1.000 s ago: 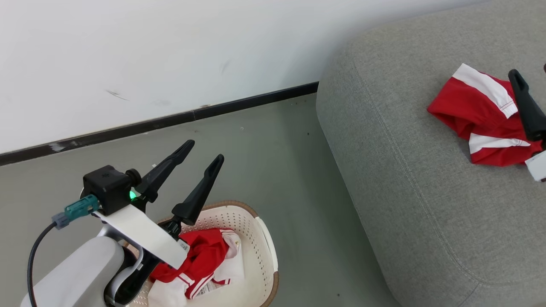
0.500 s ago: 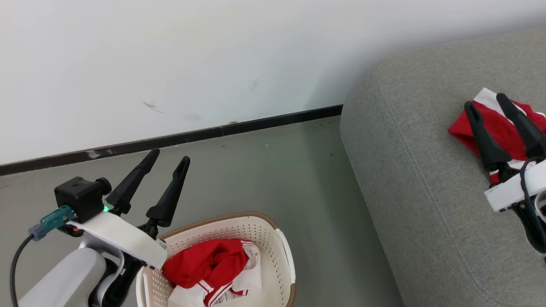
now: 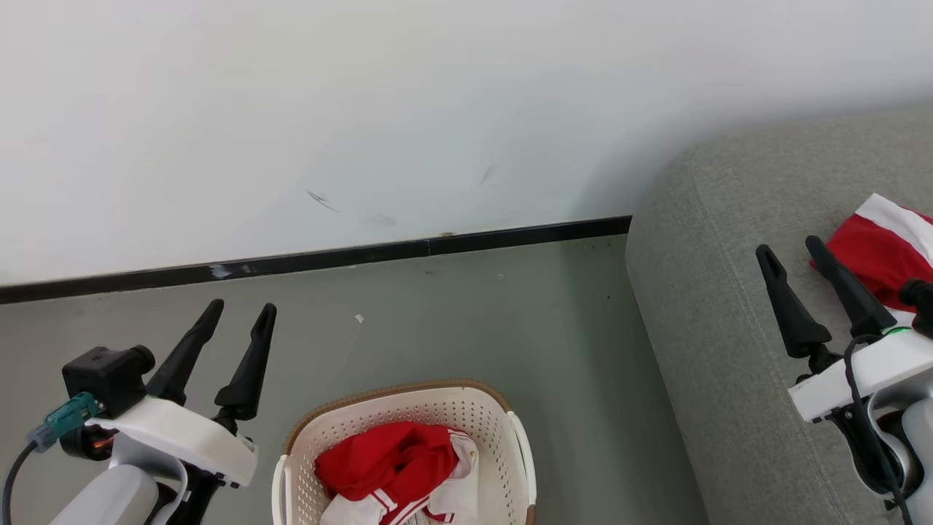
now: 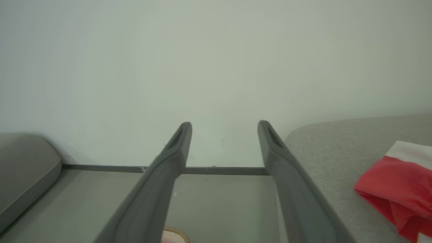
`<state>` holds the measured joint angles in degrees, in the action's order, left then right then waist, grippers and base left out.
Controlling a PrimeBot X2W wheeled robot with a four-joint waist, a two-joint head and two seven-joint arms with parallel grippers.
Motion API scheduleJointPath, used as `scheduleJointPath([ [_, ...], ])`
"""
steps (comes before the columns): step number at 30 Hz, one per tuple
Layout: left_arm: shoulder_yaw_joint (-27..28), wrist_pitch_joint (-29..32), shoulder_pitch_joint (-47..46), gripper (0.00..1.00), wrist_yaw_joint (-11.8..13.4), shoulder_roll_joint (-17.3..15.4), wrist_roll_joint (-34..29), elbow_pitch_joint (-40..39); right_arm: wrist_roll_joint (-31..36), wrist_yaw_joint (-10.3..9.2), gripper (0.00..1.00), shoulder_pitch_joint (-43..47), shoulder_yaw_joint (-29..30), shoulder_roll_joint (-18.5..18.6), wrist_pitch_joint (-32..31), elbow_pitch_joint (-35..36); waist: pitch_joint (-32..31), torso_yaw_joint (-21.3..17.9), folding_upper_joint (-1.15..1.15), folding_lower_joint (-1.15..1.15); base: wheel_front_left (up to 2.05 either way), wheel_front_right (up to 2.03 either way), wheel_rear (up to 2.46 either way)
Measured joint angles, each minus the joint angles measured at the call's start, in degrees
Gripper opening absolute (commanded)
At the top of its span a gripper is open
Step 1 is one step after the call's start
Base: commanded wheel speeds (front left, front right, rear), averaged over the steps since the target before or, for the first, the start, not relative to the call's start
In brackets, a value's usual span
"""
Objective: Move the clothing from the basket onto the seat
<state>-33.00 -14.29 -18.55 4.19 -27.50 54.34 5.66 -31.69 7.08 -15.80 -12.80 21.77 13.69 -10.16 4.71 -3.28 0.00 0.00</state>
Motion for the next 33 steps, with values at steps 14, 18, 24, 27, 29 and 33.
scheduleJointPath([
  [14, 7.0, 0.0, 6.6, 1.0, 2.3, 2.3, -2.9, 0.9, 4.9, 0.0, 1.0, 6.7, 3.1, -2.3, 0.5, 0.1, -2.7, 4.1, 0.0, 0.0, 0.0, 0.0, 0.0],
  [18, 9.9, 0.0, 8.6, 1.0, 2.3, 3.3, -4.6, 0.5, 6.8, 0.0, 1.0, 8.9, 4.5, -5.0, 0.5, 2.3, -3.6, 4.9, 0.0, 0.0, 0.0, 0.0, 0.0],
  [24, 12.7, 0.0, 10.9, 1.0, 2.7, 4.1, -7.0, -0.1, 7.7, 0.0, 1.0, 11.5, 6.5, -7.7, 0.5, 4.6, -4.6, 5.4, 0.0, 0.0, 0.0, 0.0, 0.0],
  [27, 14.2, 0.0, 12.2, 1.0, 2.8, 5.3, -7.9, -0.7, 8.8, 0.0, 1.0, 13.5, 7.2, -9.2, 0.5, 5.7, -5.1, 5.6, 0.0, 0.0, 0.0, 0.0, 0.0],
  [29, 14.8, 0.0, 12.5, 1.0, 3.0, 5.8, -8.2, -0.9, 8.9, 0.0, 1.0, 14.3, 7.8, -9.9, 0.6, 6.0, -5.2, 5.7, 0.0, 0.0, 0.0, 0.0, 0.0],
  [33, 16.4, 0.0, 14.6, 1.0, 3.2, 7.0, -9.7, -1.1, 9.8, -0.01, 1.0, 17.0, 7.0, -12.0, 0.7, 6.6, -5.8, 6.2, 0.0, 0.0, 0.0, 0.0, 0.0],
])
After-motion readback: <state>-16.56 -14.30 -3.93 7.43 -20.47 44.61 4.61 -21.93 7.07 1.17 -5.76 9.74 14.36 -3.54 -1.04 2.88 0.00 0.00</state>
